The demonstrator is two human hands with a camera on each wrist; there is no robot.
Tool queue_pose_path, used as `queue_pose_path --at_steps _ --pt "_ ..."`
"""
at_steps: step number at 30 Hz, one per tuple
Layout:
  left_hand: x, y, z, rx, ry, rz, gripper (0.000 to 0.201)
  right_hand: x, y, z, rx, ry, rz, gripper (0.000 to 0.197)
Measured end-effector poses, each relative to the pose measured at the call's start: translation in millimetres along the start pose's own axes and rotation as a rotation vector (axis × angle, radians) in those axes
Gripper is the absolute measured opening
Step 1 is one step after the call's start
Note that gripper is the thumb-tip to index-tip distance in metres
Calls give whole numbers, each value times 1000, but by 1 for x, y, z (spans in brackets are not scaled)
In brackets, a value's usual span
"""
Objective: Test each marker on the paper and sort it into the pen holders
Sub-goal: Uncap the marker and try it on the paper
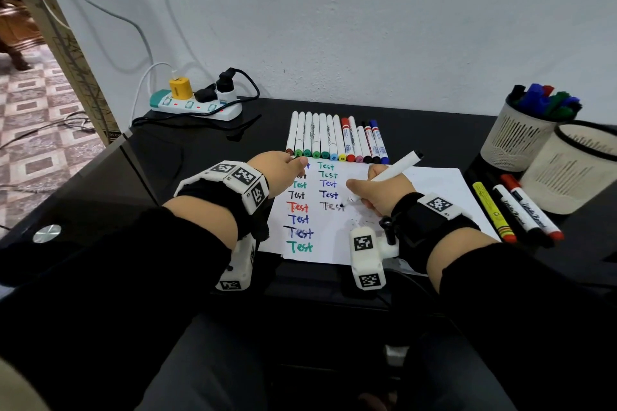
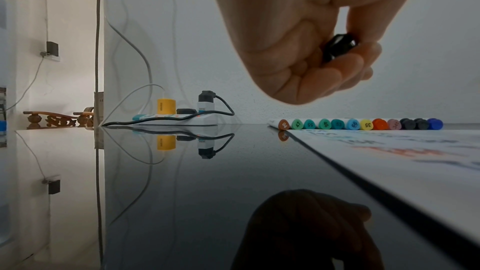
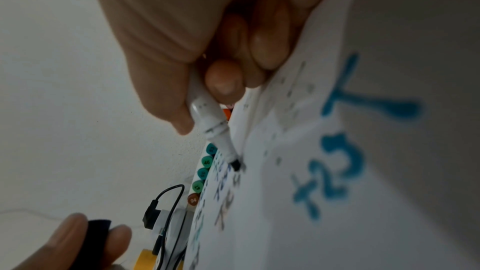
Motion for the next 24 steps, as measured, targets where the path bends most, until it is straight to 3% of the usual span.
queue_pose_path --at_steps 24 --pt "0 -1 0 13 1 14 48 4 0 -1 28 18 3 39"
Point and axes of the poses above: each hand's wrist, its own y-axis away from the middle knuckle, its own z-axis out of the back of the hand, x = y × z, the point moved 2 cm from there along -y, towards the middle knuckle, and after that the axes turned 8 degrees about y, right-handed, at the moved point
